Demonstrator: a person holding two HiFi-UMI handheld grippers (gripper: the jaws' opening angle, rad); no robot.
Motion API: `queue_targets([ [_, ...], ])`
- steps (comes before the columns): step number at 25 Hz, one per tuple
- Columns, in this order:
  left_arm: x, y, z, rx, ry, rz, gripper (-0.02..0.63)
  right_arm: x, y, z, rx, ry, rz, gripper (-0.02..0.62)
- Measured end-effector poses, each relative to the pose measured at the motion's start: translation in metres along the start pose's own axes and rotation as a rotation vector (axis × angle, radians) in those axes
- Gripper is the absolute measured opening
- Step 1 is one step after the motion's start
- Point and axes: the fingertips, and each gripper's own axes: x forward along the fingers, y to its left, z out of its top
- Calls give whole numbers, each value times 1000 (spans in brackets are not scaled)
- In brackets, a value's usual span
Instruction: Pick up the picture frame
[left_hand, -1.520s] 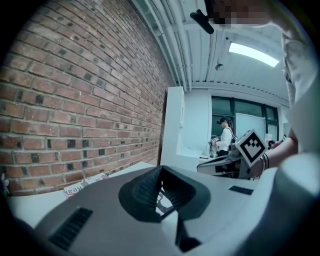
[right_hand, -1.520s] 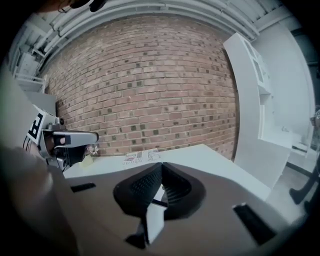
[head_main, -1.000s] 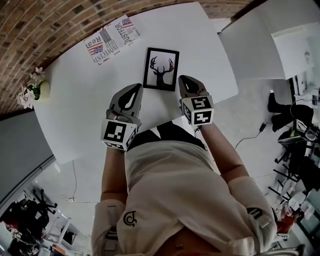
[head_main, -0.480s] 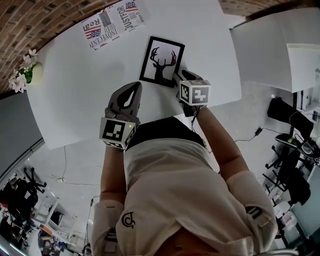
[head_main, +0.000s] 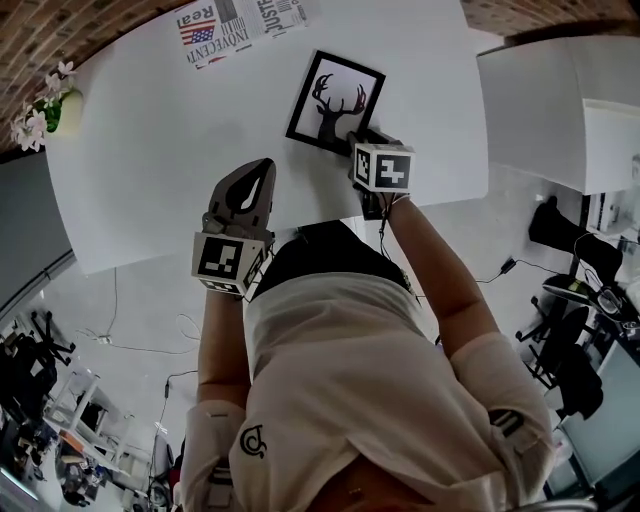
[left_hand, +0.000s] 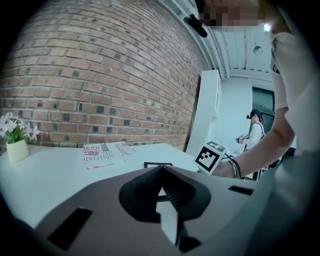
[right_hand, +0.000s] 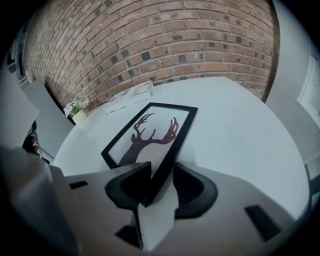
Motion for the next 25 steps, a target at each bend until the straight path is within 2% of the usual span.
queue_targets([
  [7,-21,-5,-9,-3,-5,5,14,-3,2,-1,-30,-5,-34,144],
  [10,-33,-11,-22,-15,22,-1,14,-7,1,-9,-55,-15,-43,144],
  [17,-63,-27,-49,-21,56,-6,14,-22,5,-37,-88,-32,-42,141],
  [25,-96,-39,-71,-42,53,-7,14,-37,14,-73,-138,9,-67,140],
])
